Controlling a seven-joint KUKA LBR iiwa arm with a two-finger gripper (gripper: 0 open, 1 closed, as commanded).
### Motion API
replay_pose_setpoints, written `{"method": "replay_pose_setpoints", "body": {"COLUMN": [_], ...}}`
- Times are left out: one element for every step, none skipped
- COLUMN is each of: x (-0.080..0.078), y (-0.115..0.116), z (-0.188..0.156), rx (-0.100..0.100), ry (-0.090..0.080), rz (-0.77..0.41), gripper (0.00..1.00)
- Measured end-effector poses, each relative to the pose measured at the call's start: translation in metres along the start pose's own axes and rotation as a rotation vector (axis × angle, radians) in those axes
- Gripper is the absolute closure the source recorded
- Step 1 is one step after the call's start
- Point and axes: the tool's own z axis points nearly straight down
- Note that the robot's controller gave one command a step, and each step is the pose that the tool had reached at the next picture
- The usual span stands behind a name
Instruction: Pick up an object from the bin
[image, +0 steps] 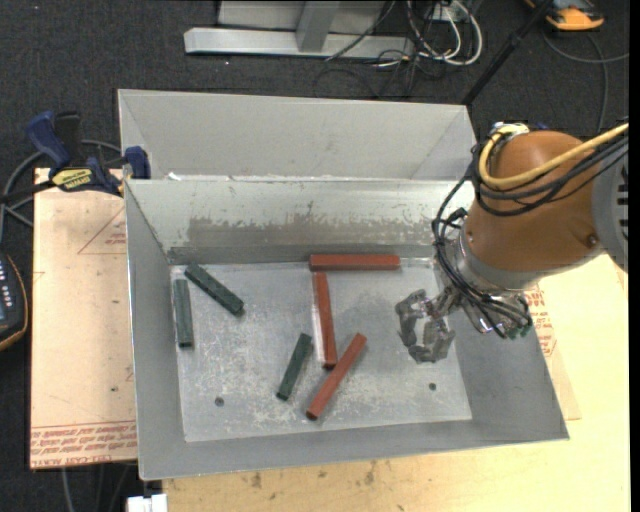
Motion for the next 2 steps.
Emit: {"method": "replay_pose_setpoints", "body": {"x": [0.001, -0.123], "y": [0.0, 0.037], "z": [0.003, 0.062], "rx": [-0.003, -0.005], "ry": [0.006, 0.003], "rz": [0.001, -0.111], "gripper": [0.0, 0.0]}}
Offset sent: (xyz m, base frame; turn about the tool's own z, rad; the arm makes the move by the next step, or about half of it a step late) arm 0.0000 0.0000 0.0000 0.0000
